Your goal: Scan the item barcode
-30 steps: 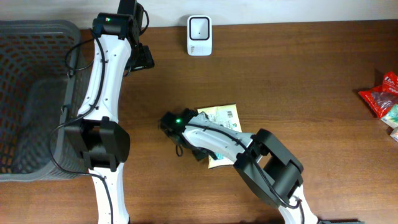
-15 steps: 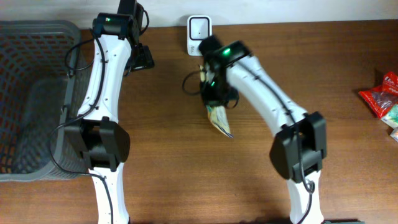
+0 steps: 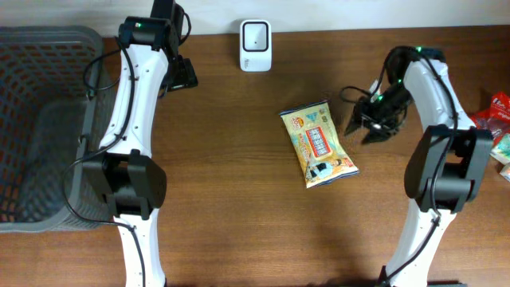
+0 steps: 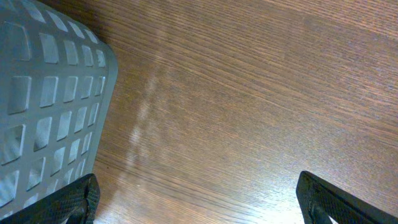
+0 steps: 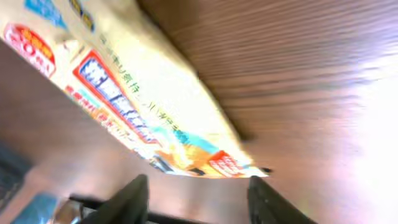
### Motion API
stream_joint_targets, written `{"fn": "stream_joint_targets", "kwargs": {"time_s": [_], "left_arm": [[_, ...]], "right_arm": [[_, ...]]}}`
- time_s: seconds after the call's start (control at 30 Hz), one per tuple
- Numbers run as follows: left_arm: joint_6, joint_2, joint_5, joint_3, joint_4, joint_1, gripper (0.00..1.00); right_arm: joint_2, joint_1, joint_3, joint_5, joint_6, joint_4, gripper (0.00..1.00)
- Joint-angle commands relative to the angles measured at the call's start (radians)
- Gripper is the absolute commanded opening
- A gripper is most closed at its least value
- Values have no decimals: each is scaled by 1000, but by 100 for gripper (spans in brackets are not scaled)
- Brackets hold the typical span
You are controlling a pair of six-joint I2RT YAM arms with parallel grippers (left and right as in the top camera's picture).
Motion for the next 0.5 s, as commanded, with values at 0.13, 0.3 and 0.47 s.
{"fn": "stream_joint_targets", "kwargs": {"time_s": [0.13,0.3,0.47], "left_arm": [[-13,-8,1,-7,-1,1,99],[-12,-8,1,-7,-2,1,99],[-13,-8,0,-7,-1,1,99]], "right_arm": [[-15,89,69,129,-196,20,99],[-14,188,-133,126,-174,138,100],[-13,216,-325,112,-131,306,73]]}}
